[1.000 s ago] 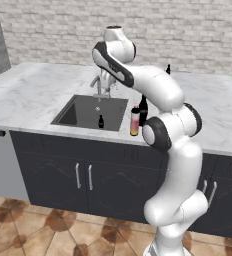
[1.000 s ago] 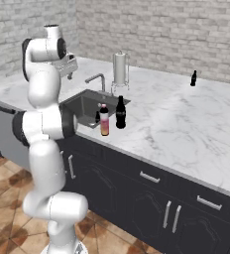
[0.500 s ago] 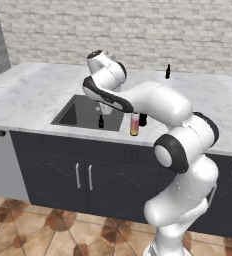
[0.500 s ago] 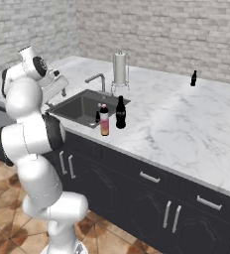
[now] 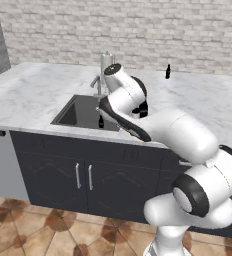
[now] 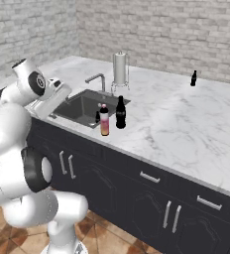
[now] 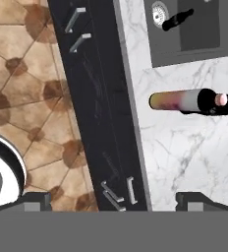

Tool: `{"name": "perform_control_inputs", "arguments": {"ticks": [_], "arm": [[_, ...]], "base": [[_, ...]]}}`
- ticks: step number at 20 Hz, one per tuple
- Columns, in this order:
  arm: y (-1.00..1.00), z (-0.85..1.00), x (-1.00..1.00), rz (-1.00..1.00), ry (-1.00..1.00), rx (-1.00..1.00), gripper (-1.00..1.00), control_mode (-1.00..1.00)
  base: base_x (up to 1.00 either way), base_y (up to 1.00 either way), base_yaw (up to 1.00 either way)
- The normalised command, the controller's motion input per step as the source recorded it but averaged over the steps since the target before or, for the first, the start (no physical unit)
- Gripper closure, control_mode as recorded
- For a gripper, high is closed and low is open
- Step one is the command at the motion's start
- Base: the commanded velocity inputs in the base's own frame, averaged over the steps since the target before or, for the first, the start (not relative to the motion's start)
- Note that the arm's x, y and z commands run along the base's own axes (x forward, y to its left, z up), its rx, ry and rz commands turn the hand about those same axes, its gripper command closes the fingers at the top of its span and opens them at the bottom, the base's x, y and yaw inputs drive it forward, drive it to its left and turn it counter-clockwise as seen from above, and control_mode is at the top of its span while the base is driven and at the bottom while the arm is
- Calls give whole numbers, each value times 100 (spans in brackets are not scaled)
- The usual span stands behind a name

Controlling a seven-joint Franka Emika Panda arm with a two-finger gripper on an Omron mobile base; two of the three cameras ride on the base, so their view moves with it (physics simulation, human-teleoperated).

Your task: Place the large bottle from the dining counter next to the other large bottle outside the sink, and place the small bottle from the dining counter next to the other small bottle inside the sink.

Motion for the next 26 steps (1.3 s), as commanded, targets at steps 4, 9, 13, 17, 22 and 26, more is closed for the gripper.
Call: {"name": "perform_control_inputs", "arguments": {"ticks": [4,9,13,17,22,26], "arm": [[-30,-6,-18,-40,-4,10,-100,-100],[-8,-1,0,-51,-1,25,-100,-100],[0,0,-2,-54,-2,27,-100,-100],[-1,-12,-6,-49,0,17,-100,-100],[-15,-32,-17,-34,0,5,-100,-100],[-41,-43,-28,-7,0,0,-100,-100]], "base": [[0,0,0],[0,0,0],[0,0,0],[0,0,0],[0,0,0],[0,0,0]]}}
